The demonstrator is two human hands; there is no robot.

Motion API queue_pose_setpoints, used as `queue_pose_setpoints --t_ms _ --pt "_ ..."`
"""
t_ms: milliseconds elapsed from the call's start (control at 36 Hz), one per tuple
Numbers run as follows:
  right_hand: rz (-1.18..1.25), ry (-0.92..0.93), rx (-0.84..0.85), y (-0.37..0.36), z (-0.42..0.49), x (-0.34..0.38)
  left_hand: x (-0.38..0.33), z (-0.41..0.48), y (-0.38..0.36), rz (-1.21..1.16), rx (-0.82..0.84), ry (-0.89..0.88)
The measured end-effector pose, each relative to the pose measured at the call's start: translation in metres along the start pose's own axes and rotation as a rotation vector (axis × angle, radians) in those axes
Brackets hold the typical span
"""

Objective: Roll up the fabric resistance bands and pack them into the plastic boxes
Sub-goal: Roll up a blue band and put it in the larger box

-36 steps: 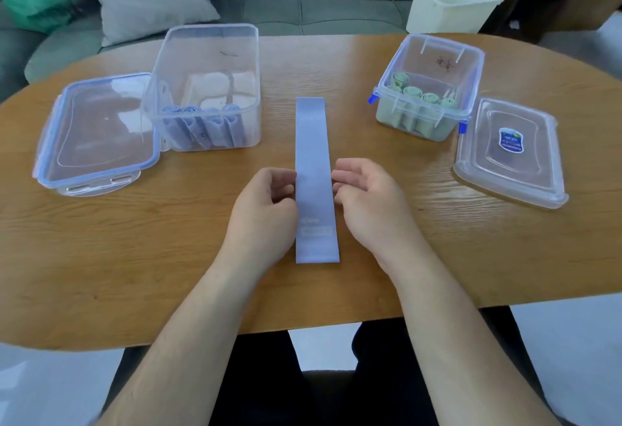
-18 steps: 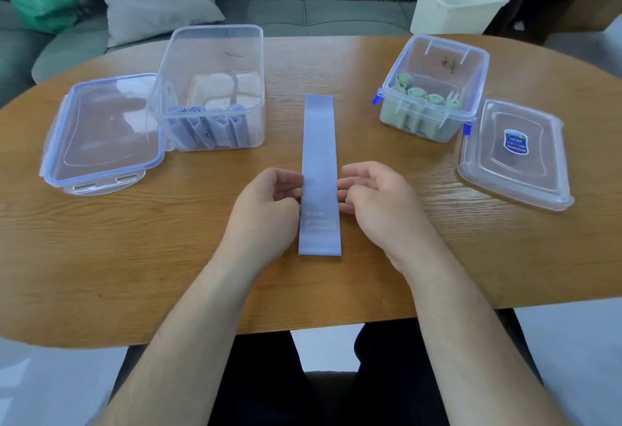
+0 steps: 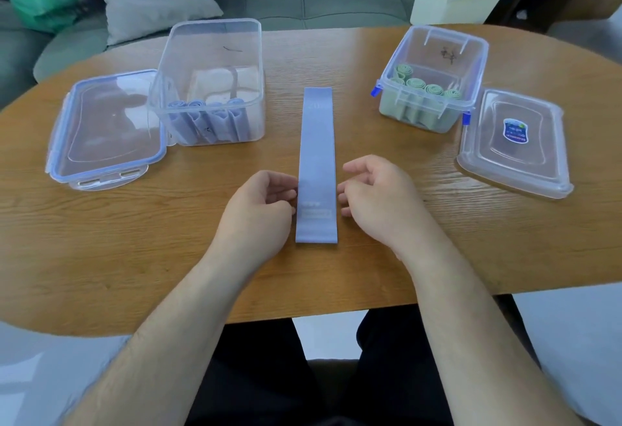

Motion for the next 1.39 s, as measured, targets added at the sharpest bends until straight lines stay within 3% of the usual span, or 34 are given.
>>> queue_pose_setpoints --t_ms 611,833,889,1056,1194,1389 --pt "-0.103 -0.004 0.005 0.005 -0.023 -0.002 0.003 -0.038 0.006 0.187 0.097 -0.110" --pt "-0.103 0.092 0.024 0.005 -0.037 -0.011 0.002 -0.038 0.005 0.271 0.087 -0.163" --pt "-0.125 0.178 0.014 0.007 -0.043 -0.009 -0.001 -0.037 0.006 0.349 0.072 -0.235" --pt "-0.267 0.496 -0.015 0.003 -0.052 0.013 -0.015 -0.048 -0.005 0.681 0.069 -0.758" --pt "-0.355 0.604 0.013 -0.003 -0.049 0.014 -0.016 -0.048 -0.010 0.740 0.116 -0.869" --pt "-0.444 0.573 0.117 -0.011 -0.042 0.007 -0.017 -0.042 -0.012 0.770 0.185 -0.895"
Point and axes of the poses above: each hand's wrist, its own z-axis towards the middle knuckle, its own y-axis out of the back of the hand, x = y × z, the point moved 7 cm from there along z, towards the middle knuckle
